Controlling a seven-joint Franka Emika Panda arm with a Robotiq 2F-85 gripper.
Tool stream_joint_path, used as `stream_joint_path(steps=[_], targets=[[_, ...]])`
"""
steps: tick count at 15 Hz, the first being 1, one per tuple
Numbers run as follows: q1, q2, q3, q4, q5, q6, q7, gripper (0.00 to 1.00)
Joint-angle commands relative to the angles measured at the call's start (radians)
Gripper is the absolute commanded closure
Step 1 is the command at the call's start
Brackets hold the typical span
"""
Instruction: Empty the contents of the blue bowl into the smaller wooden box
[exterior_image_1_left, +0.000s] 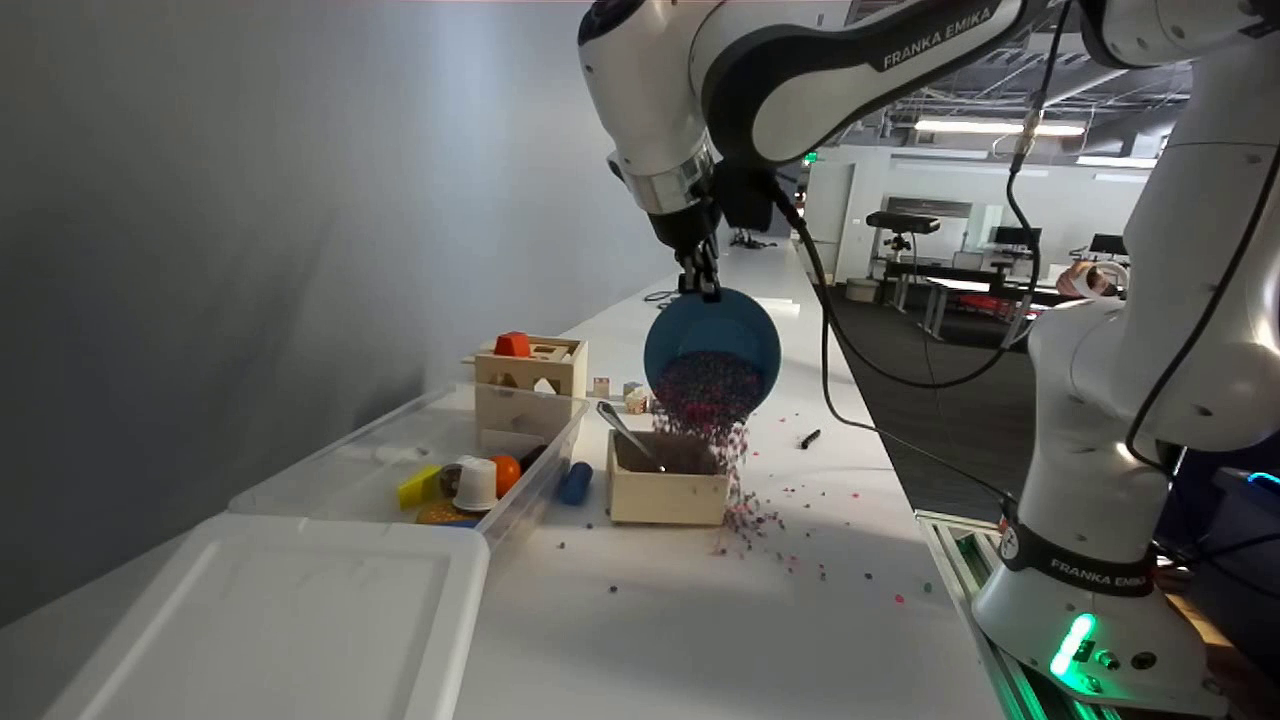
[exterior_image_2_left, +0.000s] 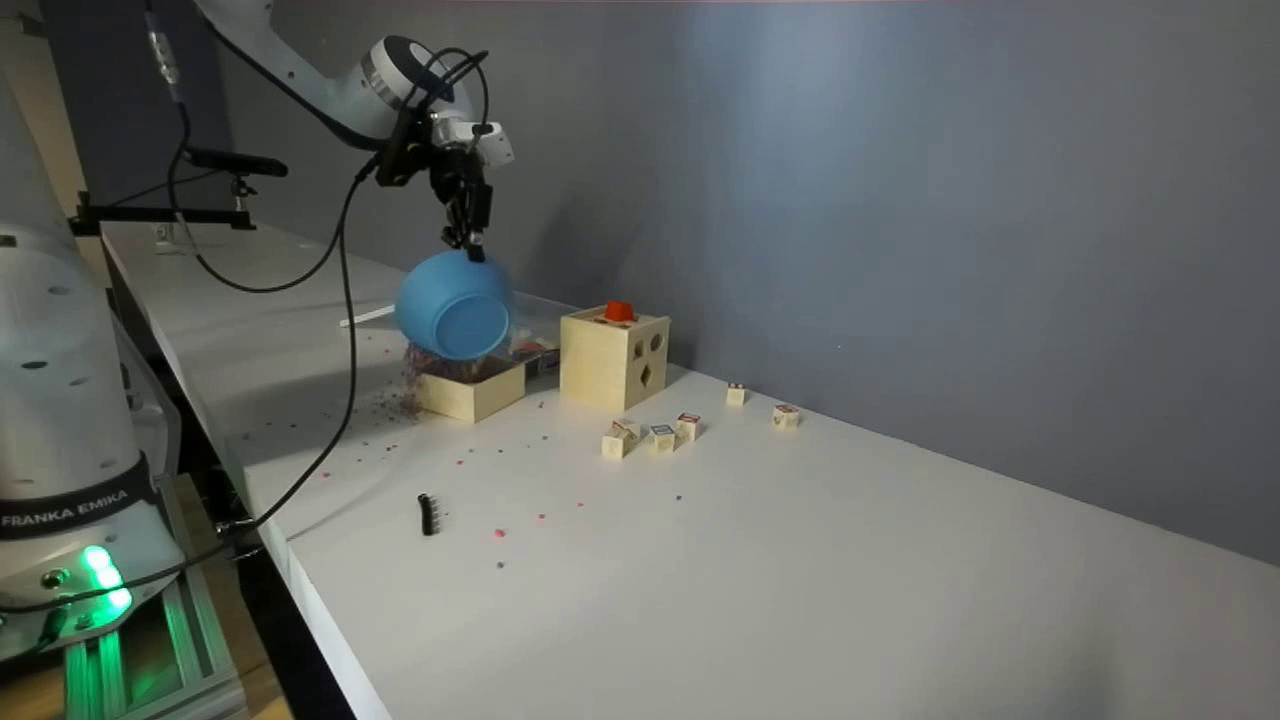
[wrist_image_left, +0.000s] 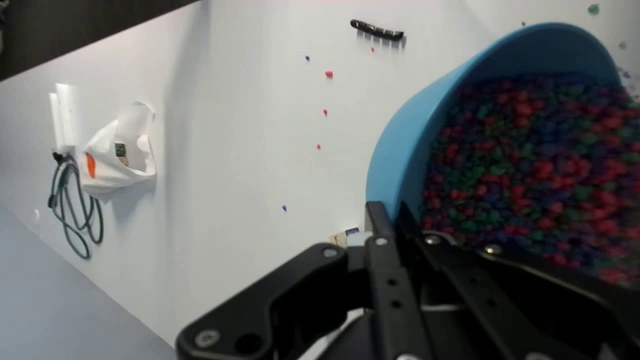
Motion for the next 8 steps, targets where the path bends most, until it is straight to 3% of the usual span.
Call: stream_joint_path(steps=[1, 8], targets=[[0.014, 0.02, 0.002, 0.083, -0.065, -0.137, 0.018, 0.99], [0.017, 0.111, -0.017, 0.186, -0.128, -0.165, 0.001, 0.99]])
